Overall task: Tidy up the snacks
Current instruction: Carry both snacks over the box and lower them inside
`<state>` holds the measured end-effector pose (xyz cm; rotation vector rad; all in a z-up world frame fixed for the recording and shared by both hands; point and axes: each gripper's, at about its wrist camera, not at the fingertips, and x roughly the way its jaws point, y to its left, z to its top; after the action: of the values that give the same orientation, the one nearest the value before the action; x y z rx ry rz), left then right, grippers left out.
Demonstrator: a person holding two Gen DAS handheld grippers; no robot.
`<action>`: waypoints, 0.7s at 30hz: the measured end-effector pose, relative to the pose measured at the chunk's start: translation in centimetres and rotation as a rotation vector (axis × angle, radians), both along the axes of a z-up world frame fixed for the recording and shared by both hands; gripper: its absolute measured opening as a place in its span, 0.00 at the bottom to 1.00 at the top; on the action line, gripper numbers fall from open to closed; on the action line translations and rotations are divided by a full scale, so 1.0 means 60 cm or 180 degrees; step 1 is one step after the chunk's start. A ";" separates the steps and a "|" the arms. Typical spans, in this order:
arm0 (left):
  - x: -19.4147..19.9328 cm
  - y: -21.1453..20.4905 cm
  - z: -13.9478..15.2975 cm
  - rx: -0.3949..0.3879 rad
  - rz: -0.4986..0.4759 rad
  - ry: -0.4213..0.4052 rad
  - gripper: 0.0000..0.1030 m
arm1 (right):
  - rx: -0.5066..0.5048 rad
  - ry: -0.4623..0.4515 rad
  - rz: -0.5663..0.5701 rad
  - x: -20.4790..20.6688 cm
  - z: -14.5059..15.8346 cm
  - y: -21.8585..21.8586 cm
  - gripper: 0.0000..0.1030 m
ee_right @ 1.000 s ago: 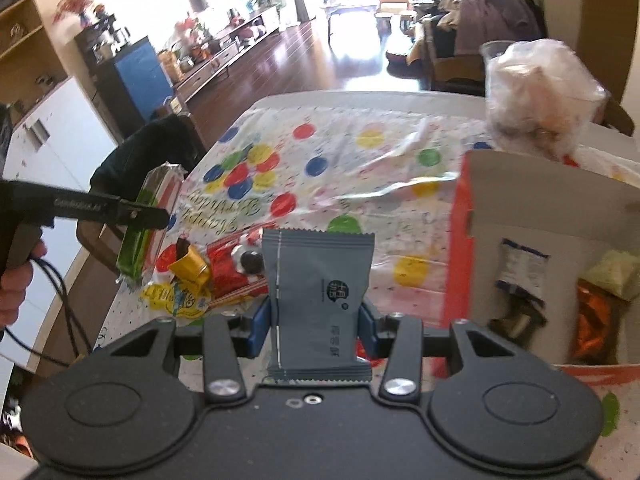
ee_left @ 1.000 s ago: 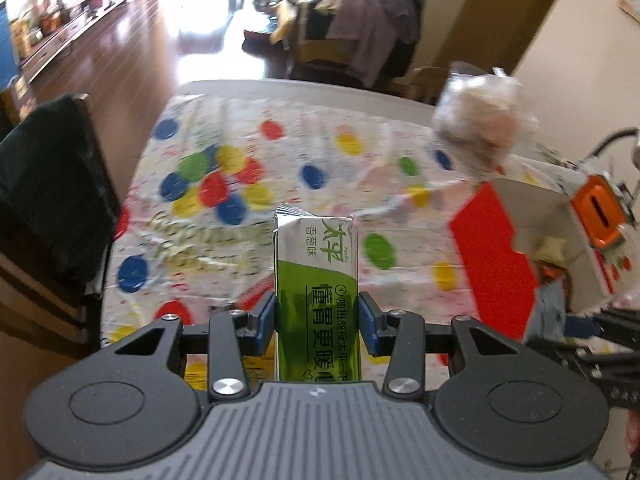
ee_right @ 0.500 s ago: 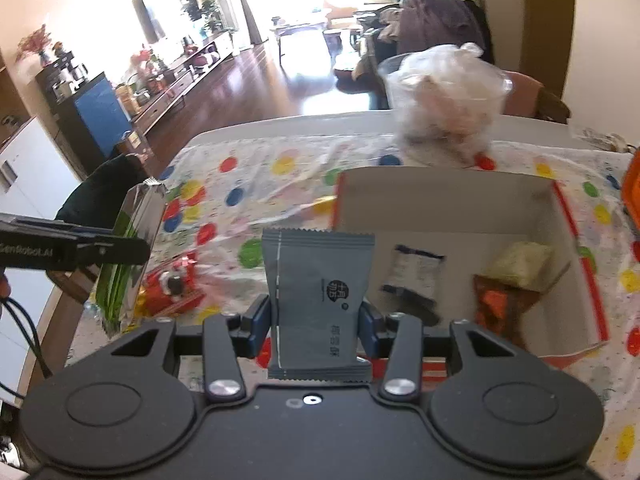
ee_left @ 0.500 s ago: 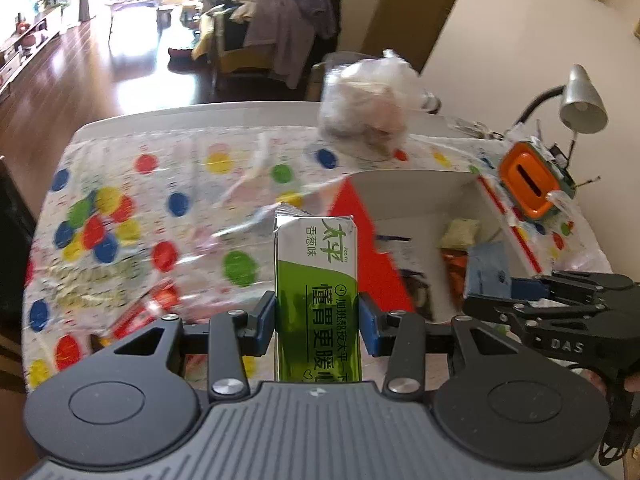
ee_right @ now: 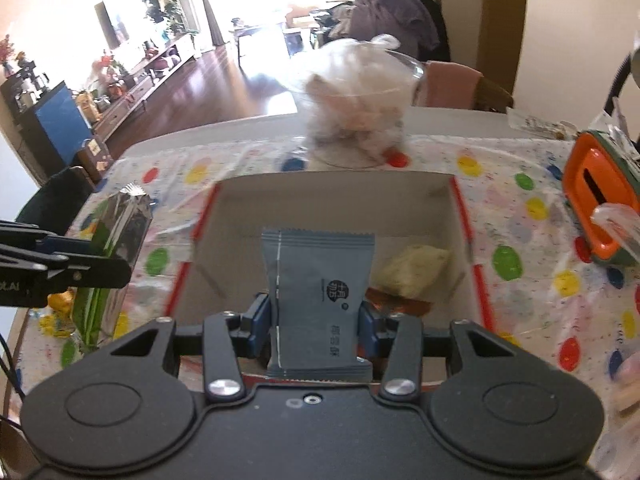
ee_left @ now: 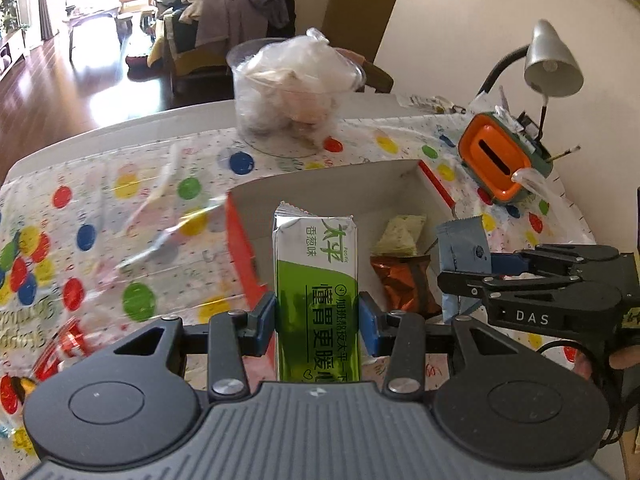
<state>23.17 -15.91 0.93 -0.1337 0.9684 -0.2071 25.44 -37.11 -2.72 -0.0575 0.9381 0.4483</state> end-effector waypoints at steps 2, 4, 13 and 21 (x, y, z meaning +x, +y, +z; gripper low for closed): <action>0.019 -0.022 -0.010 0.0033 -0.0027 0.0051 0.41 | -0.0042 0.0039 -0.0026 0.016 -0.012 -0.017 0.42; 0.038 -0.039 -0.023 0.0065 -0.0028 0.0117 0.41 | -0.0088 0.0086 -0.0045 0.027 -0.025 -0.029 0.42; 0.121 -0.090 -0.082 0.0172 0.0040 0.0430 0.41 | -0.0260 0.0322 0.0030 0.082 -0.083 -0.045 0.42; 0.186 -0.101 -0.125 0.0274 0.0221 0.0710 0.41 | -0.0296 0.0453 0.0067 0.149 -0.104 -0.028 0.42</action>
<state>34.34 -21.97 -6.56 -0.1127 1.1910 -0.0873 34.39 -38.82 -8.99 -0.1213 1.0990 0.4322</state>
